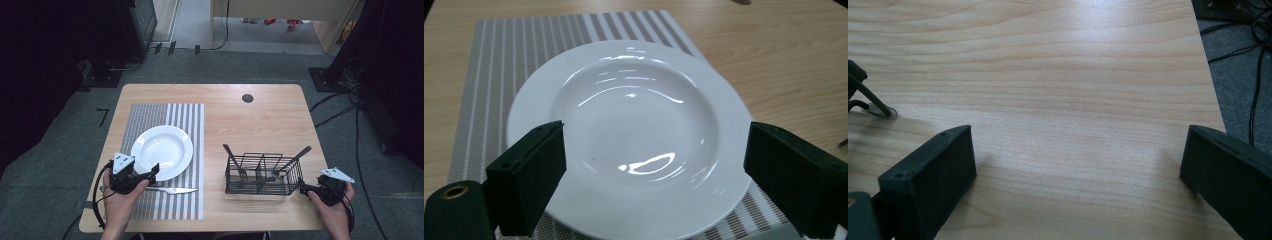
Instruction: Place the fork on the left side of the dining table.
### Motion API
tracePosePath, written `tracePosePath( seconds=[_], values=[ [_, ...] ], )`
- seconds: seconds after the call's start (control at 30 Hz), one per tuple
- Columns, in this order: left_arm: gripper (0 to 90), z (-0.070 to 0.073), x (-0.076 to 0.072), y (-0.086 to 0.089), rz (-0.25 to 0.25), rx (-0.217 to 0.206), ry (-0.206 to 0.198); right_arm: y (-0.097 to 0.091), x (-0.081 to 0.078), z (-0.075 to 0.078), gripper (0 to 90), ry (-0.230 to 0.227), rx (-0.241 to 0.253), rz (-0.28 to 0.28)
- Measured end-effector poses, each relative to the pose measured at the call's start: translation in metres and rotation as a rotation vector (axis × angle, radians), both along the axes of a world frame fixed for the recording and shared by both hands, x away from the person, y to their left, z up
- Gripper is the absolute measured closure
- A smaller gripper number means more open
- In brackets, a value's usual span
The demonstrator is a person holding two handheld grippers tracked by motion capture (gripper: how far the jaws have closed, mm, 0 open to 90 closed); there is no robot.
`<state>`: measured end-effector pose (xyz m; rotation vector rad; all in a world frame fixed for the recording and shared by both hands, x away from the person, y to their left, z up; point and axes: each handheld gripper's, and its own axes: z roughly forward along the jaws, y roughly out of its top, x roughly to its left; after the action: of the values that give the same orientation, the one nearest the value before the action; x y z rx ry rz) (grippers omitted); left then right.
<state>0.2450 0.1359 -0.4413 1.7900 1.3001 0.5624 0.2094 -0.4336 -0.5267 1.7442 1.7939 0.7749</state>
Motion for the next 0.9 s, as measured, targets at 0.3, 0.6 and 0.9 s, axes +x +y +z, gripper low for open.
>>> tracePosePath(
  seconds=[0.3,0.6,0.9],
  values=[
    [10.5,0.011,0.006,-0.030,-0.075,-0.025,-0.016,0.000,0.000,0.000,1.0,0.001,0.001,-0.003],
    [13.5,0.017,0.012,-0.072,-0.170,-0.031,-0.030,0.000,0.000,0.000,1.0,0.001,0.001,-0.003],
    [14.1,0.019,0.015,-0.097,-0.232,-0.039,-0.031,0.000,0.000,0.000,1.0,0.001,0.002,-0.003]
  ],
)
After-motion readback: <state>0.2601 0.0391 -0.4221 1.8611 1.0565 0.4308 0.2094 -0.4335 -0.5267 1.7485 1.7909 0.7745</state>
